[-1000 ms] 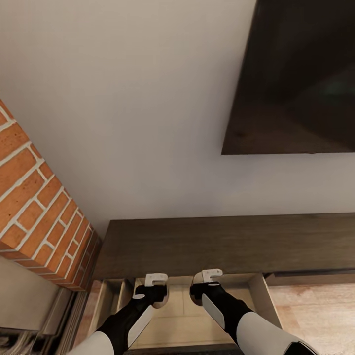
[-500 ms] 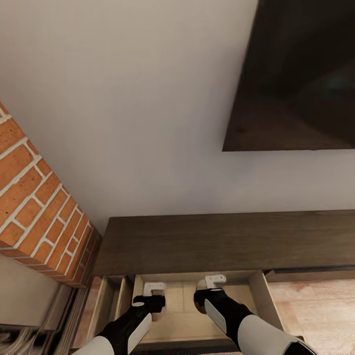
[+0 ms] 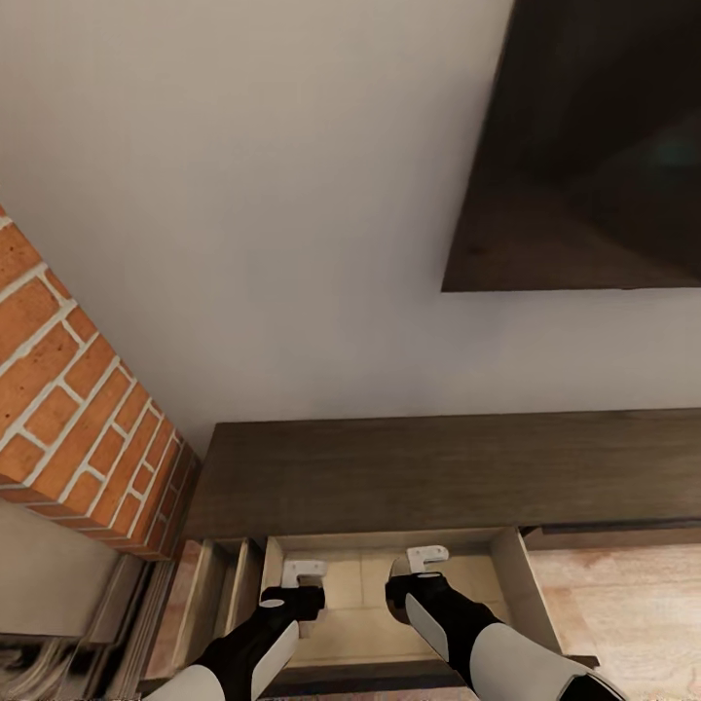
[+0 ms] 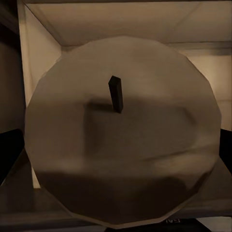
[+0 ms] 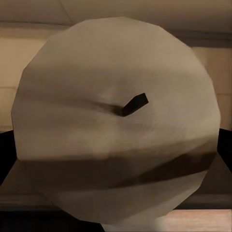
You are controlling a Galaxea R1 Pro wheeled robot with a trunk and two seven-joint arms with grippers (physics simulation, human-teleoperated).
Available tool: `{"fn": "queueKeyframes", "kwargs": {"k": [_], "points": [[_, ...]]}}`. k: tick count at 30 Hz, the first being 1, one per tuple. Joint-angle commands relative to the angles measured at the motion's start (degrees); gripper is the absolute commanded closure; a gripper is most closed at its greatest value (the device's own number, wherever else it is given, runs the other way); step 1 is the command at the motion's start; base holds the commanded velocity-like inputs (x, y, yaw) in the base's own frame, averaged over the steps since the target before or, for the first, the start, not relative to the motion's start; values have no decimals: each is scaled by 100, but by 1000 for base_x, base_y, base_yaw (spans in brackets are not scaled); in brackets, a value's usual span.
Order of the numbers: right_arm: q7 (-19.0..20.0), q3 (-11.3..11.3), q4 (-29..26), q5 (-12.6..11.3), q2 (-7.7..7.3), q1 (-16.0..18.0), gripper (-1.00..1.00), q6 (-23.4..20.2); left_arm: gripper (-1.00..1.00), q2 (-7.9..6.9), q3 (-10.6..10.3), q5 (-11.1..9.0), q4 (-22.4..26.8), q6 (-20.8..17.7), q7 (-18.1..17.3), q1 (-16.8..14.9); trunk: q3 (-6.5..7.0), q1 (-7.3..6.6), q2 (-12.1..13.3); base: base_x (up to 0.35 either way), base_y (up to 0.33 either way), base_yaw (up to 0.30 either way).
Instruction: Place each of the two pumpkins and all three candles from the living room inside a cabinet in the living room (use any cabinet), then make sure every cabinet is closed, and position the cauldron so it is next to a table in the living room.
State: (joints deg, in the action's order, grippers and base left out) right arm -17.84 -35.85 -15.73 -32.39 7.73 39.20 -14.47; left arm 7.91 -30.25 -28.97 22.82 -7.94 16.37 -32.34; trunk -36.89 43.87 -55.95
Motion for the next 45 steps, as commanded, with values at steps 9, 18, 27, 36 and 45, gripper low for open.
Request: {"fn": "queueKeyframes", "kwargs": {"k": [9, 18, 27, 36, 45], "points": [[0, -1, 0, 4, 25, 0, 100, -3, 100, 0, 2, 5, 18, 1, -18, 0, -82, 0, 0, 0, 0, 0], [0, -1, 0, 4, 26, 0, 100, -3, 100, 0, 2, 5, 38, 7, -20, 0, -163, 0, 0, 31, 0, 0], [0, -1, -9, 12, 27, 0, 100, -1, 100, -6, 4, 5, 23, 29, -372, 0, -237, 0, 0, 87, 0, 0], [0, -1, -18, 13, 26, 0, 100, 6, 100, -9, 2, 5, 30, 21, -421, 0, -383, 176, -321, 0, 0, 0], [0, -1, -18, 13, 26, 0, 100, 6, 100, -9, 2, 5, 30, 21, -419, 0, -545, 373, -682, 0, 0, 0]]}}
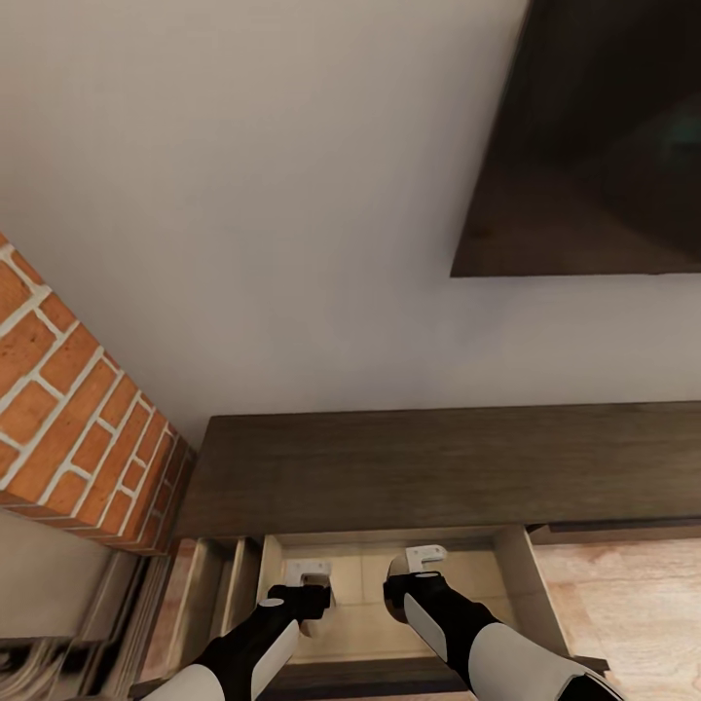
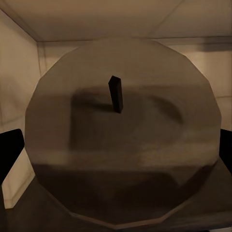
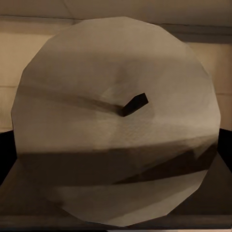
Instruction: Place each of the two pumpkins and all three candles from the living room inside a cabinet in the living room (use any cabinet), then make sure every cabinet is closed, and position the cauldron so it is next to a table in the living room.
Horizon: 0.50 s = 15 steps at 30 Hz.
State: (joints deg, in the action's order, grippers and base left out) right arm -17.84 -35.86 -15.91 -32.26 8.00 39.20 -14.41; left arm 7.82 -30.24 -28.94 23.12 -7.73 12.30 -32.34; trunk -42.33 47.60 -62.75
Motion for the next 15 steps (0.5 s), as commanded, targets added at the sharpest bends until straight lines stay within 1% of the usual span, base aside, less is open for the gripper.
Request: {"fn": "queueKeyframes", "kwargs": {"k": [1, 15], "points": [[0, 0, 0, 1, 0, 0, 100, 0, 100, 0, 1, 3, 0, 0, -14, 0, -19, 23, -42, 0, 0, 0], [0, 0, 4, 2, 1, 0, 100, -2, 100, 0, 8, 3, 0, 0, -9, 0, -314, 330, -603, 0, 0, 0]]}}
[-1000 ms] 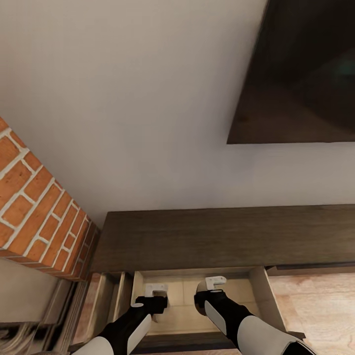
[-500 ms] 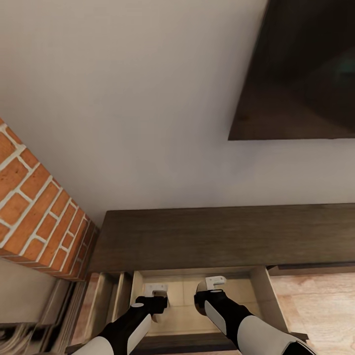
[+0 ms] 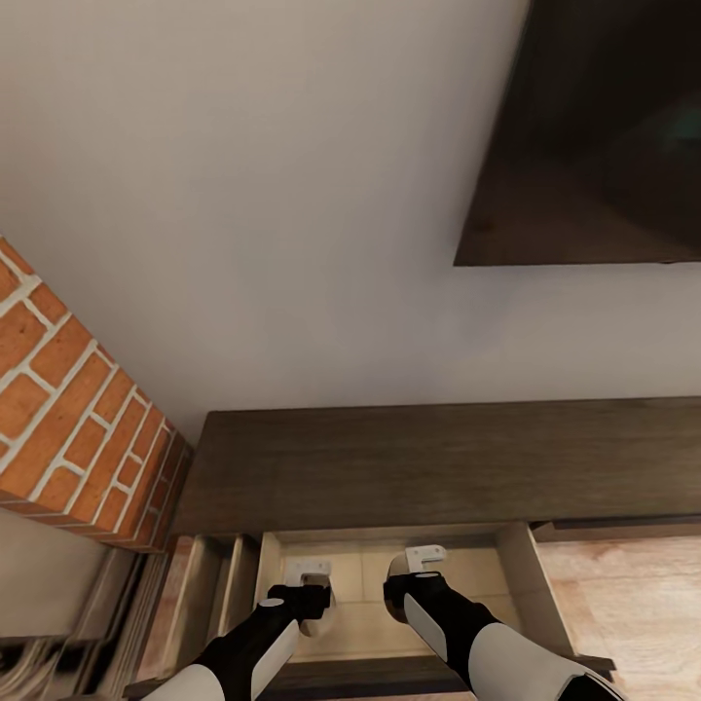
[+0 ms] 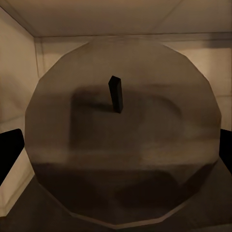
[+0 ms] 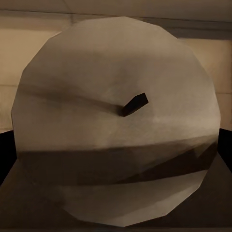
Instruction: Place each of the two pumpkins and all three candles from the living room inside a cabinet in the living room (use any cabinet), then make sure every cabinet is closed, and position the cauldron so it is next to a table in the living room.
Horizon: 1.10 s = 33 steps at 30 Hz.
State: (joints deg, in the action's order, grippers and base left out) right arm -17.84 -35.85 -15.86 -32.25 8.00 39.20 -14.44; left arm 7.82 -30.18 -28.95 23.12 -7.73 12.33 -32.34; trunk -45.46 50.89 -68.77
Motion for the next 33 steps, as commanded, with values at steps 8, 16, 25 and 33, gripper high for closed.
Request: {"fn": "queueKeyframes", "kwargs": {"k": [8, 16, 25, 33], "points": [[68, -4, 6, 40, -1, -68, 100, 267, 100, 0, 4, 3, 14, 0, -12, 0, -144, 176, -322, 0, 0, 0], [601, -26, 488, 95, 1, -122, 100, 841, 100, 0, 4, 3, 17, 0, -3, 0, -288, 352, -643, 0, 0, 0], [607, -18, 505, 96, -1, -123, 100, 855, 100, 0, 4, 3, 32, 0, -3, 0, -450, 550, -1004, 0, 0, 0], [607, -25, 499, 103, -1, -123, 100, 855, 100, 0, 4, 3, 35, 0, -3, 0, -593, 725, -1325, 0, 0, 0]]}}
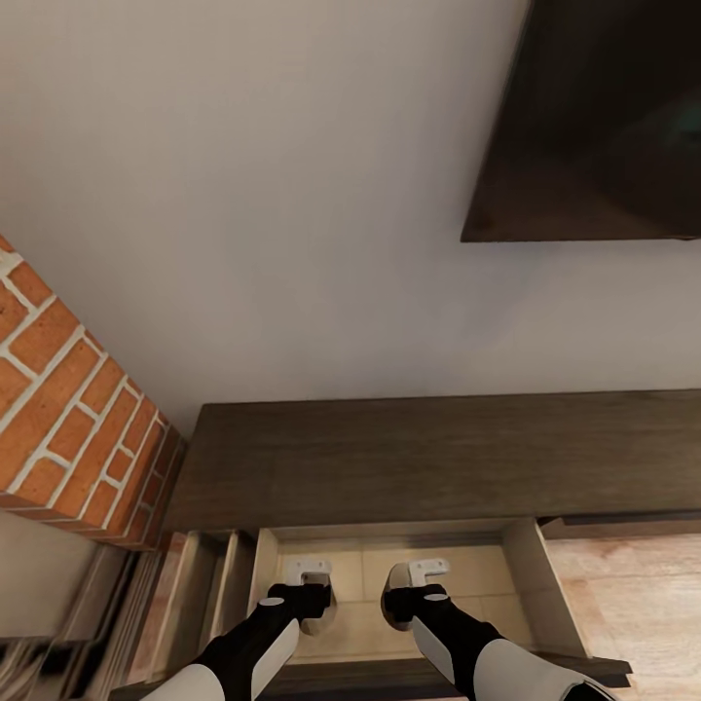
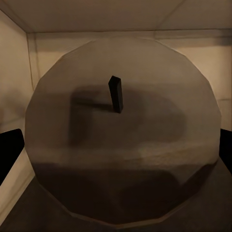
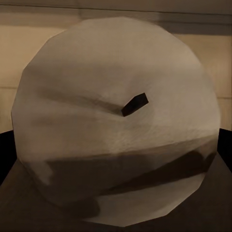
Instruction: Place each of the two pumpkins and all three candles from the living room inside a cabinet in the living room (use any cabinet), then make sure every cabinet is closed, and position the cauldron so it is next to a table in the living room.
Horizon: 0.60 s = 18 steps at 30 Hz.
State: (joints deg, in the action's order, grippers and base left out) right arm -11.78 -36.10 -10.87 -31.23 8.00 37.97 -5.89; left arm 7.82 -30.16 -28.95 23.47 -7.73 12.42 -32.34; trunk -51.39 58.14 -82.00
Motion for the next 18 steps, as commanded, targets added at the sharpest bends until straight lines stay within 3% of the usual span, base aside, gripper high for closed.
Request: {"fn": "queueKeyframes", "kwargs": {"k": [1, 18], "points": [[0, -1, -1, 0, 0, 0, 100, -3, 100, 0, 2, 3, 0, 0, -12, 0, -18, 23, -42, 0, 0, 0], [-17, 7, 6, -6, -1, 8, 100, -17, 100, 0, 2, 3, 0, 0, -12, 0, -324, 396, -723, 0, 0, 0]]}}
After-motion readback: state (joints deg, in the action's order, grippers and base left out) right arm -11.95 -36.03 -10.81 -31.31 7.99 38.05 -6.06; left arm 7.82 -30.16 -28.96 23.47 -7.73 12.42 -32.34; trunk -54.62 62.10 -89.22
